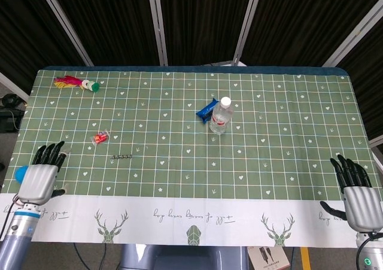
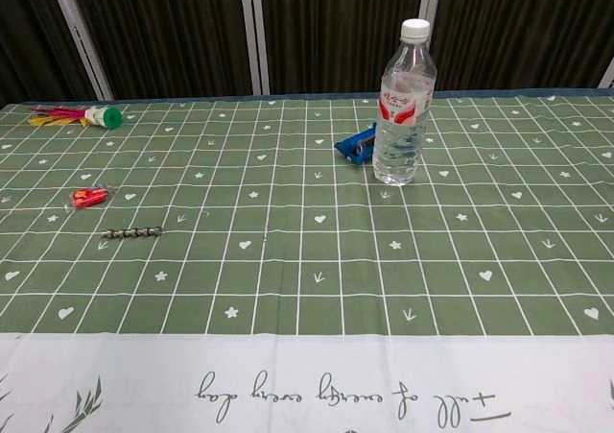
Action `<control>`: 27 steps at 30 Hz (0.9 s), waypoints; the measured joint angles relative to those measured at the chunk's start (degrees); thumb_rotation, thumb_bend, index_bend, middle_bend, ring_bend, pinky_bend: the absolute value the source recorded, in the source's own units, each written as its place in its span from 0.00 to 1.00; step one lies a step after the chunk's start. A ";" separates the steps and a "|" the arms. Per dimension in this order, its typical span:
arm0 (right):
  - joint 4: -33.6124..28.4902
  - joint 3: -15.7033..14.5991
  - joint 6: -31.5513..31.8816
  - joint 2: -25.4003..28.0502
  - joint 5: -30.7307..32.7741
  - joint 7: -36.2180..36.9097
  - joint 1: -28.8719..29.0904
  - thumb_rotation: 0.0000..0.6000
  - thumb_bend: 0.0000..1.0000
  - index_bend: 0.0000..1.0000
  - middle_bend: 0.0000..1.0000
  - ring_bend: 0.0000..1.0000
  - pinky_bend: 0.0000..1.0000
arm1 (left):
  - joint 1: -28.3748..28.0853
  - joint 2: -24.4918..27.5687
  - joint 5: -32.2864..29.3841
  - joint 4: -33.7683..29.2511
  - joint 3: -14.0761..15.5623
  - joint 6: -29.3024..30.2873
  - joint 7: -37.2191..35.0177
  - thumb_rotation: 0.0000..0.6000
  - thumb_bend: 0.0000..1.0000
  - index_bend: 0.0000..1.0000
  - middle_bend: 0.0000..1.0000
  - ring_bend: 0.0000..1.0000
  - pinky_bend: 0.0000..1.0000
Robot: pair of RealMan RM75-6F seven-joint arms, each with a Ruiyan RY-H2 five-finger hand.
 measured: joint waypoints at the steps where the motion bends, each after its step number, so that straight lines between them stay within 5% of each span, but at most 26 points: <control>1: -0.05 -0.01 -0.11 0.05 0.10 0.10 0.01 1.00 0.00 0.05 0.00 0.00 0.09 | -0.80 -0.81 -1.25 0.44 -0.68 -0.84 0.84 1.00 0.22 0.26 0.00 0.00 0.00; 13: -0.29 0.14 -0.42 0.20 0.53 0.75 0.15 1.00 0.00 0.05 0.00 0.00 0.09 | -10.40 -12.74 -17.28 8.26 -6.98 -7.99 12.80 1.00 0.29 0.44 0.00 0.00 0.00; 27: -0.59 0.27 -1.03 0.58 1.22 2.02 0.30 1.00 0.00 0.05 0.00 0.00 0.09 | -16.69 -23.30 -24.25 18.60 -7.92 -9.01 19.03 1.00 0.30 0.46 0.00 0.00 0.00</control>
